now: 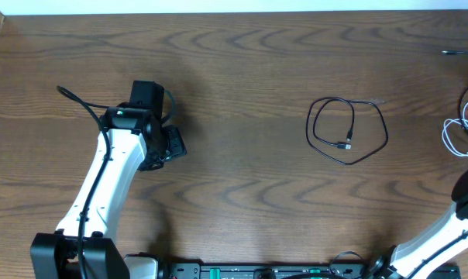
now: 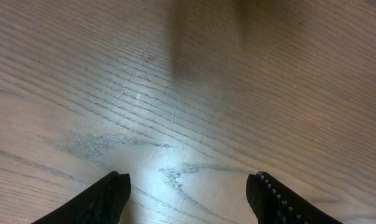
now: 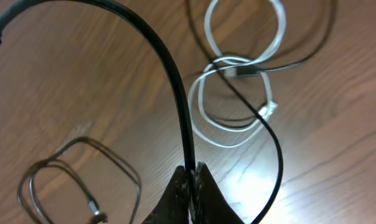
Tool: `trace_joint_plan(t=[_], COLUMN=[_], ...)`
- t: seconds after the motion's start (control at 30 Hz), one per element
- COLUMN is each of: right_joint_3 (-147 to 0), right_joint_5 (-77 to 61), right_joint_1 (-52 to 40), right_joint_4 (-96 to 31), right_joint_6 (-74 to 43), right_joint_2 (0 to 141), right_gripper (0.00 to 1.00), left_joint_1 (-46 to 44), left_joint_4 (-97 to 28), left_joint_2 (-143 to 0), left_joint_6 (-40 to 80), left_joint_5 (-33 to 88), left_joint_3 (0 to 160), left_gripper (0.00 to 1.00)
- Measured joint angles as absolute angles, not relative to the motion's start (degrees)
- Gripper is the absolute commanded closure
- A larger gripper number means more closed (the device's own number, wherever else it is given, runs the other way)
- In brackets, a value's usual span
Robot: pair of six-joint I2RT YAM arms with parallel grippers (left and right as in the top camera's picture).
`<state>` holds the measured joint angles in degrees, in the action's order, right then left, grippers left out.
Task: Untangle cables
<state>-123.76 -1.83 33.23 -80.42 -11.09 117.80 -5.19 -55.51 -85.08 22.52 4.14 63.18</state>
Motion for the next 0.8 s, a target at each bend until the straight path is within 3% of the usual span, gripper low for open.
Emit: trace_joint_plan(t=[0.5,0.53,0.6,0.63,0.7,0.8], right_joint_3=[-123.8,-123.8,-123.8,-123.8,-123.8,-123.7], right_joint_5=[3.6,4.4,6.1,6.7,7.4,7.5], right_joint_1=[38.4,38.5,38.6,38.7,38.8,38.8], right_joint_4=[-76.9,-76.8,-76.5,-76.3,-75.9,-76.0], right_joint_6=[-18.2,-18.6,-20.0,-20.3,-20.7,-21.1], right_joint_2=[117.8,117.8,117.8,117.8,117.8,117.8], right_gripper=[0.98,0.94,0.52,0.39,0.28,0.26], left_joint_1=[-5.2,-5.2,-5.2,-5.2,-5.2,-5.2], left_joint_4=[-55.7,-55.7,-55.7,-55.7,-55.7,-55.7], left_joint_2=[-85.1,-85.1,-85.1,-85.1,-85.1,-85.1], left_joint_6=[22.5,22.5,22.5,22.5,22.5,22.5], left_joint_5=[4.1,4.1,4.1,4.1,4.1,4.1], left_joint_3=[63.2,63.2,63.2,63.2,63.2,63.2], left_gripper=[0.35,0.35,0.35,0.35,0.35,0.35])
